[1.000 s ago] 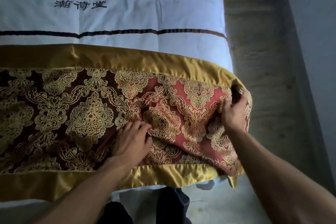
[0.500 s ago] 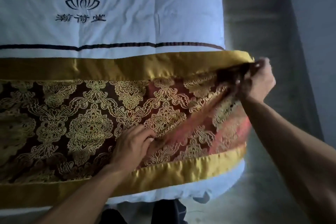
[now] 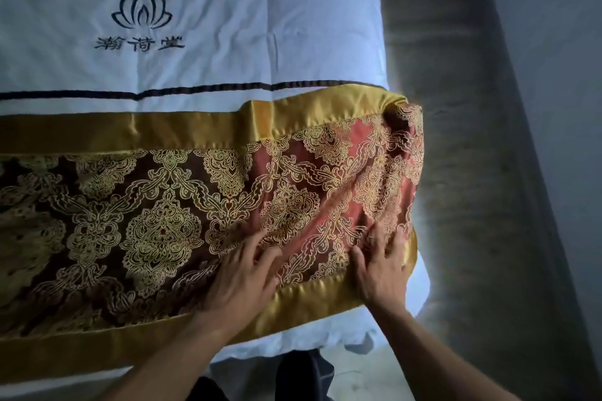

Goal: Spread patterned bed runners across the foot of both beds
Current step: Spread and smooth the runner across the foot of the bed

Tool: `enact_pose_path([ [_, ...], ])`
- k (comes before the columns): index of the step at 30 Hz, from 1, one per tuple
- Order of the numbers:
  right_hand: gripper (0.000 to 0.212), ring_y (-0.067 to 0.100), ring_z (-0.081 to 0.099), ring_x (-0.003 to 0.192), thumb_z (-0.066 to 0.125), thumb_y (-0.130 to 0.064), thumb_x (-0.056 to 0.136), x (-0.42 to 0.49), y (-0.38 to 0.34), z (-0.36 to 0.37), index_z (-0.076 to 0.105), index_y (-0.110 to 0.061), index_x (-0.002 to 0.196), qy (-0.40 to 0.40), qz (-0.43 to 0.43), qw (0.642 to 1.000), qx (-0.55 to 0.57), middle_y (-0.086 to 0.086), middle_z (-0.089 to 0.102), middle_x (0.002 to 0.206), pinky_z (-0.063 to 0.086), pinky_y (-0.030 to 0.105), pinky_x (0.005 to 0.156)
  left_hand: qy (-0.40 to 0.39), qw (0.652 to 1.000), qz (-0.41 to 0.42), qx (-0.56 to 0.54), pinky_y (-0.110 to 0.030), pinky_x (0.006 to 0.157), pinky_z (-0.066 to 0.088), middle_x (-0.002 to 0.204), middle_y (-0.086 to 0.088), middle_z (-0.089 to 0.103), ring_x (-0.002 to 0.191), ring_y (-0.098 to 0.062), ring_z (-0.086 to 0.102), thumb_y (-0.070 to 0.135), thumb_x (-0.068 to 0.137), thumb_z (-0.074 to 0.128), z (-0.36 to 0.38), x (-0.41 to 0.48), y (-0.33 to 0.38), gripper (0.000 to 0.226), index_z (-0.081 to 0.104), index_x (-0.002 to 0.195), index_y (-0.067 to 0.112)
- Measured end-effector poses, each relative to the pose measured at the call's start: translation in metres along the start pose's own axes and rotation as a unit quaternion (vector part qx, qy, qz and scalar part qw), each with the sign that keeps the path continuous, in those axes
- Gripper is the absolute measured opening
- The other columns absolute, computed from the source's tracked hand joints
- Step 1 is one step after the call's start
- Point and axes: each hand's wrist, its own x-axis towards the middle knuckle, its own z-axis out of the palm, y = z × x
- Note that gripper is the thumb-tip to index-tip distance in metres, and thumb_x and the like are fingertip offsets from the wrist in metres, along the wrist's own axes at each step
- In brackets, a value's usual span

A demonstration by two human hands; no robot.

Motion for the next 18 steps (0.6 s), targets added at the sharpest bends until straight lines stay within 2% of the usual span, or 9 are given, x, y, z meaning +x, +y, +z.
enact_pose_path([
  [2, 0.061, 0.039, 0.028, 0.148, 0.040, -0.057, 0.100, -0.013, 0.008, 0.000, 0.022, -0.038, 0.155, 0.074, 0.101, 0.991, 0.050, 0.019, 0.023, 0.162, 0.027, 0.062, 0.116, 0.000, 1.000, 0.019, 0.024, -0.049, 0.106, 0.047, 0.150, -0.007, 0.037, 0.134, -0.027, 0.046, 0.037, 0.083, 0.073, -0.001, -0.007, -0.004, 0.032, 0.055, 0.109, 0.031],
  [3, 0.059, 0.041, 0.033, 0.144, 0.038, -0.055, 0.101, -0.015, 0.014, 0.002, 0.022, -0.038, 0.156, 0.076, 0.157, 0.982, 0.074, 0.023, 0.028, 0.159, 0.029, 0.060, 0.115, -0.007, 0.999, 0.022, 0.032, -0.050, 0.107, 0.047, 0.151, -0.007, 0.037, 0.135, -0.027, 0.045, 0.038, 0.083, 0.073, -0.001, -0.010, -0.006, 0.029, 0.057, 0.106, 0.031],
  [5, 0.058, 0.046, 0.040, 0.137, 0.032, -0.054, 0.103, -0.013, 0.026, 0.007, 0.016, -0.041, 0.157, 0.012, 0.223, 0.969, 0.102, 0.030, 0.040, 0.149, 0.032, 0.056, 0.113, -0.024, 0.998, 0.029, 0.043, -0.050, 0.112, 0.041, 0.155, -0.007, 0.034, 0.141, -0.027, 0.041, 0.039, 0.085, 0.069, 0.000, -0.013, -0.008, 0.025, 0.059, 0.107, 0.031],
  [7, 0.059, 0.047, 0.047, 0.130, 0.037, -0.053, 0.102, -0.005, 0.036, 0.010, 0.020, -0.042, 0.157, -0.030, 0.237, 0.963, 0.128, 0.031, 0.050, 0.138, 0.035, 0.054, 0.110, -0.053, 0.997, 0.030, 0.046, -0.049, 0.118, 0.032, 0.161, -0.007, 0.026, 0.147, -0.028, 0.031, 0.039, 0.091, 0.061, 0.000, -0.015, -0.006, 0.027, 0.059, 0.116, 0.030],
  [10, 0.055, 0.044, 0.057, 0.116, 0.056, -0.042, 0.097, 0.007, 0.039, 0.011, 0.042, -0.038, 0.150, 0.038, 0.218, 0.962, 0.156, 0.026, 0.059, 0.121, 0.046, 0.049, 0.102, -0.087, 0.994, 0.011, 0.069, -0.046, 0.124, 0.018, 0.166, -0.006, 0.011, 0.153, -0.026, 0.015, 0.041, 0.099, 0.050, -0.003, -0.015, 0.004, 0.034, 0.052, 0.131, 0.030],
  [12, 0.052, 0.042, 0.062, 0.109, 0.060, -0.029, 0.095, 0.010, 0.038, 0.007, 0.050, -0.034, 0.146, 0.074, 0.190, 0.955, 0.217, 0.023, 0.064, 0.114, 0.048, 0.045, 0.096, -0.089, 0.993, -0.002, 0.083, -0.046, 0.124, 0.015, 0.166, -0.006, 0.009, 0.153, -0.026, 0.013, 0.040, 0.099, 0.048, -0.005, -0.014, 0.012, 0.038, 0.048, 0.135, 0.031],
  [15, 0.048, 0.040, 0.061, 0.113, 0.053, -0.025, 0.099, 0.011, 0.041, 0.002, 0.048, -0.030, 0.147, 0.082, 0.224, 0.926, 0.294, 0.022, 0.063, 0.125, 0.047, 0.044, 0.100, -0.092, 0.992, -0.016, 0.085, -0.046, 0.124, 0.015, 0.167, -0.007, 0.010, 0.153, -0.027, 0.013, 0.041, 0.098, 0.050, -0.003, -0.014, 0.018, 0.041, 0.046, 0.137, 0.032],
  [18, 0.059, 0.041, 0.054, 0.123, 0.050, -0.035, 0.096, 0.008, 0.049, 0.004, 0.036, -0.039, 0.153, 0.021, 0.260, 0.922, 0.287, 0.018, 0.054, 0.138, 0.043, 0.047, 0.109, -0.100, 0.991, -0.030, 0.084, -0.047, 0.124, 0.015, 0.167, -0.007, 0.010, 0.154, -0.026, 0.013, 0.042, 0.098, 0.052, -0.003, -0.015, 0.023, 0.042, 0.046, 0.137, 0.031],
])
